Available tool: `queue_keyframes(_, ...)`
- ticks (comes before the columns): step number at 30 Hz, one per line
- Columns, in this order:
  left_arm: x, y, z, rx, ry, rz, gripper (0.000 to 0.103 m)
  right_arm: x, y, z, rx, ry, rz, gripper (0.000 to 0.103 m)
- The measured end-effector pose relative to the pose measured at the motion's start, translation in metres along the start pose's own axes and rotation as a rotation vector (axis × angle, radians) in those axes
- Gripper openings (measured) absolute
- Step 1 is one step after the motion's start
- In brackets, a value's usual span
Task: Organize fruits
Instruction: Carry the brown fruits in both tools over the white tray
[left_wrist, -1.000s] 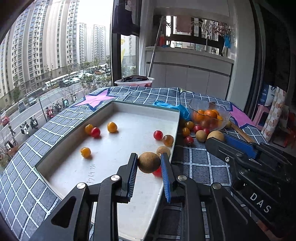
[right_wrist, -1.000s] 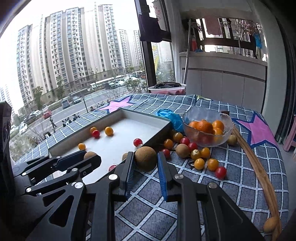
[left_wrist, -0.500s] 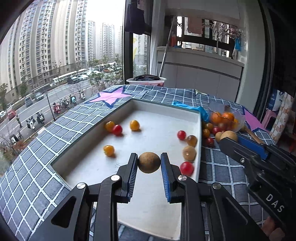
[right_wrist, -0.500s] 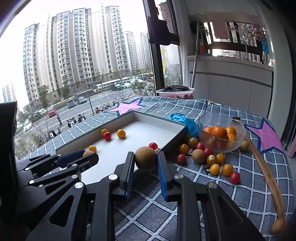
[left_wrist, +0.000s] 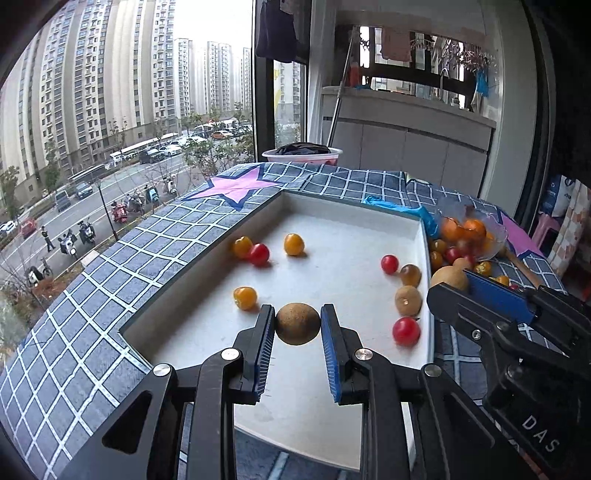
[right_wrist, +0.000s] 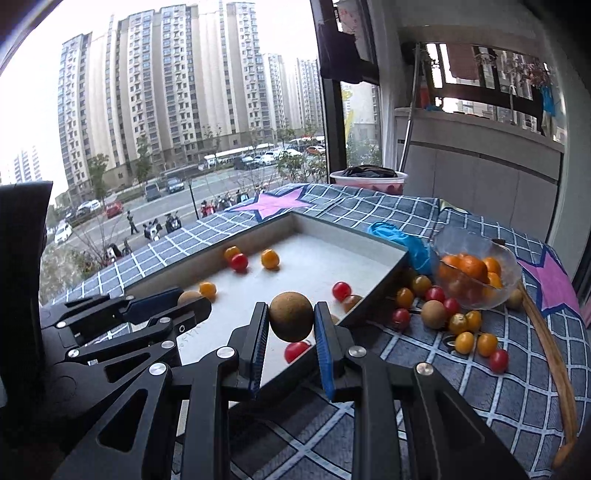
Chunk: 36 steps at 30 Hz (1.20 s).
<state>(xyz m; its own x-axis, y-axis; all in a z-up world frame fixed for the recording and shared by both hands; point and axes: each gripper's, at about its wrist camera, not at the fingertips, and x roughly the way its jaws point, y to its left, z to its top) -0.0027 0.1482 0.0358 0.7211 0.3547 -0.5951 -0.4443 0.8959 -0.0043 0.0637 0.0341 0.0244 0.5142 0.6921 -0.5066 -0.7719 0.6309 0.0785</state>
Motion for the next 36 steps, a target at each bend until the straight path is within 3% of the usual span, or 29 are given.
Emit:
queue_keyframes(23,0.022,0.034,0.009,0.020,0.043,-0.018,0.027,0.019,0.021,0.008,0.002,0.031,-0.046,0.027)
queue_keyframes(36,0.032,0.048,0.016,0.073,0.054,-0.050,0.027,0.037,0.031,0.007,-0.009,0.137,-0.076,0.027)
